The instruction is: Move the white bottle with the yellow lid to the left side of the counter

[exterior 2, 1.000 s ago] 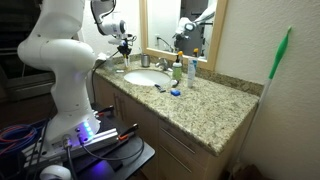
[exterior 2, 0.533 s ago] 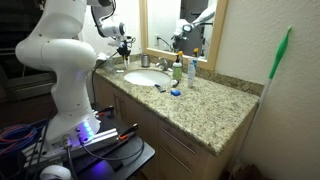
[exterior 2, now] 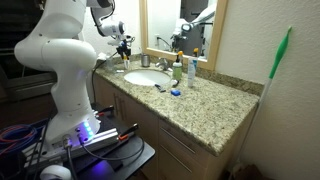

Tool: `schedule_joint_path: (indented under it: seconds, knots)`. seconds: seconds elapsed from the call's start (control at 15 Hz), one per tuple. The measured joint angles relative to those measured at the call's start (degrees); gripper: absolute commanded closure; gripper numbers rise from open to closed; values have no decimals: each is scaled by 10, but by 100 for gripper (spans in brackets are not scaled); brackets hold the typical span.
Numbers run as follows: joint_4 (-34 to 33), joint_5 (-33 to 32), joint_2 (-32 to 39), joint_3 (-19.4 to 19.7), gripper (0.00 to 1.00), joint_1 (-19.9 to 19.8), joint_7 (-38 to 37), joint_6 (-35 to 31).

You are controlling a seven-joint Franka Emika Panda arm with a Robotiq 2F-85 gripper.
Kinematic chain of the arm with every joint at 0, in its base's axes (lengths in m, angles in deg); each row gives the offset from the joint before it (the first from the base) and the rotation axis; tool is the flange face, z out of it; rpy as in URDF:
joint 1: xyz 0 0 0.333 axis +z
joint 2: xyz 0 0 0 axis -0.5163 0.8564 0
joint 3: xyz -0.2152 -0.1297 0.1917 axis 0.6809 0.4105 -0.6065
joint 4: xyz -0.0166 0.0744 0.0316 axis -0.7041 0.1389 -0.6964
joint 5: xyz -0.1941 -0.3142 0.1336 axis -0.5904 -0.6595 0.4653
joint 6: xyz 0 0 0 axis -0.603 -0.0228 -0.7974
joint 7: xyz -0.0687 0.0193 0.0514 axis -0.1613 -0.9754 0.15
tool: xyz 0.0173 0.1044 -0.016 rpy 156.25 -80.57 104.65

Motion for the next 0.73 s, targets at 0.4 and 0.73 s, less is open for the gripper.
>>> schedule_joint_path:
  seconds: [0.4, 0.73]
  knots:
    - [44, 39, -24, 1, 0, -22, 16, -122]
    - [108, 47, -97, 1, 0, -47, 21, -130]
